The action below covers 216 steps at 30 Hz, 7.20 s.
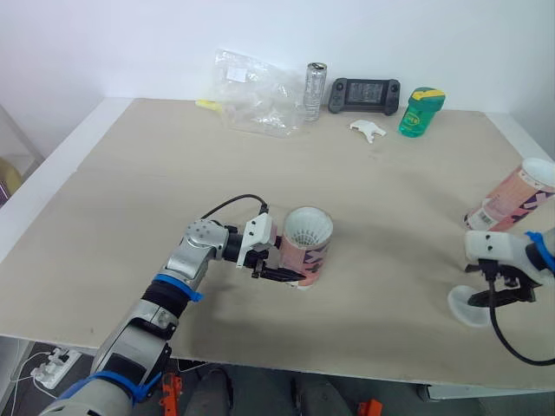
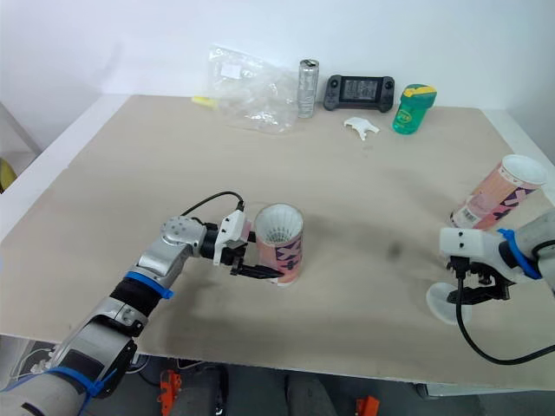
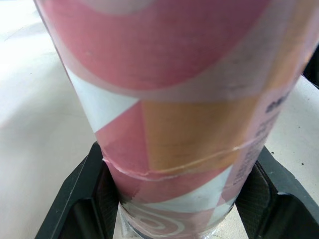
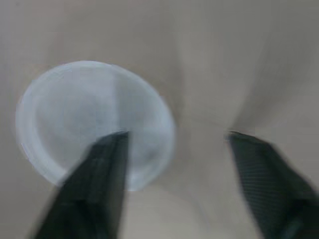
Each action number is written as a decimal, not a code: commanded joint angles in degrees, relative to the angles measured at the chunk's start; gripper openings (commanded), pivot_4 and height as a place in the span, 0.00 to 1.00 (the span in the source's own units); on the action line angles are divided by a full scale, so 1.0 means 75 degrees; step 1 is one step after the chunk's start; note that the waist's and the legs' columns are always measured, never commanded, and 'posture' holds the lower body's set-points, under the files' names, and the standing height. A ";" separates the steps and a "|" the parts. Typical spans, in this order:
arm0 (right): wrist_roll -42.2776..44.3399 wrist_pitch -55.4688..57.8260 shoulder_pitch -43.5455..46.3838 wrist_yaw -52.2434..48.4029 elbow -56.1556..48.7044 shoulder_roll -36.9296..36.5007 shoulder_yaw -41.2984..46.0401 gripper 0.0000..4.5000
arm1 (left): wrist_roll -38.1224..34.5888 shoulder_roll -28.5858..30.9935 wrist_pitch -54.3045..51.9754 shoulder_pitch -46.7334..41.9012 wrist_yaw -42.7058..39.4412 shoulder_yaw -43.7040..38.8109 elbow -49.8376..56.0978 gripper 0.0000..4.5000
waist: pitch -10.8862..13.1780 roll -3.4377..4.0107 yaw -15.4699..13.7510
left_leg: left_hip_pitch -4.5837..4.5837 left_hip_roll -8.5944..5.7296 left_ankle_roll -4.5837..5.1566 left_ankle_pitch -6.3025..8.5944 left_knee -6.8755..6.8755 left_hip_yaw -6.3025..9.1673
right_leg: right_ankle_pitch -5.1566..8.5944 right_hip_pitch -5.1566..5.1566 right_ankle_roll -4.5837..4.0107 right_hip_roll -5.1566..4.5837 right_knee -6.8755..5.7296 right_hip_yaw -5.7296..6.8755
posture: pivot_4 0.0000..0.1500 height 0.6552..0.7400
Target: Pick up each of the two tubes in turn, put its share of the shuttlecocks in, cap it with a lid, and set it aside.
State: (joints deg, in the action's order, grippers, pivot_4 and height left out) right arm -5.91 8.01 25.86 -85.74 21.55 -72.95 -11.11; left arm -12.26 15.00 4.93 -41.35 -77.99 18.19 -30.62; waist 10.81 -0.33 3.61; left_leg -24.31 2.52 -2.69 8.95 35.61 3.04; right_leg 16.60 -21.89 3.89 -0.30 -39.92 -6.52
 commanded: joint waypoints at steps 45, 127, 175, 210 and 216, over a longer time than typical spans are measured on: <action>0.1467 0.1939 0.6189 -0.0507 -0.3611 0.3840 -0.1549 0.01 | 0.0764 0.0523 -0.0245 -0.0305 -0.0679 0.0496 -0.0688 0.63 | -0.0005 -0.0019 0.0150 | -0.0045 0.0020 -0.0026 -0.0024 -0.0053 0.0026 | -0.0015 -0.0056 -0.0020 0.0023 0.0032 0.0023 | 1.00 1.00; 0.1866 0.1366 0.6460 -0.0901 -0.3982 0.3267 -0.2223 0.01 | 0.0723 0.0557 -0.0448 -0.0223 -0.0599 0.0477 -0.0584 0.63 | -0.0006 -0.0022 0.0155 | -0.0045 0.0021 -0.0027 -0.0024 -0.0085 0.0023 | -0.0015 -0.0064 -0.0028 0.0019 0.0056 0.0024 | 1.00 1.00; 0.1382 0.0918 0.5886 -0.0902 -0.4357 0.3188 -0.1998 0.01 | 0.0731 0.0626 -0.0525 -0.0193 -0.0603 0.0477 -0.0559 0.63 | -0.0021 -0.0047 0.0123 | -0.0042 0.0022 -0.0026 -0.0024 -0.0128 0.0027 | -0.0010 -0.0058 -0.0033 0.0020 0.0084 0.0029 | 1.00 1.00; 0.3171 0.2717 0.5597 -0.0902 -0.4428 0.2864 -0.1161 0.59 | 0.0705 0.0615 -0.0540 -0.0190 -0.0607 0.0513 -0.0537 0.63 | -0.0077 -0.0105 0.0134 | -0.0020 0.0033 -0.0025 -0.0025 -0.0151 0.0033 | -0.0002 -0.0042 -0.0057 0.0028 0.0090 0.0039 | 1.00 1.00; 0.2965 0.2654 0.5447 -0.0715 -0.4755 0.2976 -0.1541 0.02 | 0.0729 0.0624 -0.0501 -0.0204 -0.0636 0.0510 -0.0575 0.63 | -0.0077 -0.0082 0.0167 | -0.0015 0.0034 -0.0024 -0.0027 -0.0149 0.0031 | -0.0014 -0.0046 -0.0055 0.0031 0.0087 0.0036 | 1.00 1.00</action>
State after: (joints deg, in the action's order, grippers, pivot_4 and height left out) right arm 17.77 28.63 65.76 -90.09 -13.08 -51.12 -22.38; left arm -11.10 18.13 2.32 -44.50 -82.91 20.05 -31.70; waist 10.23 -0.95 4.86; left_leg -24.42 2.78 -2.87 8.74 34.51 3.26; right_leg 16.48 -22.23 3.50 -0.07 -39.26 -6.25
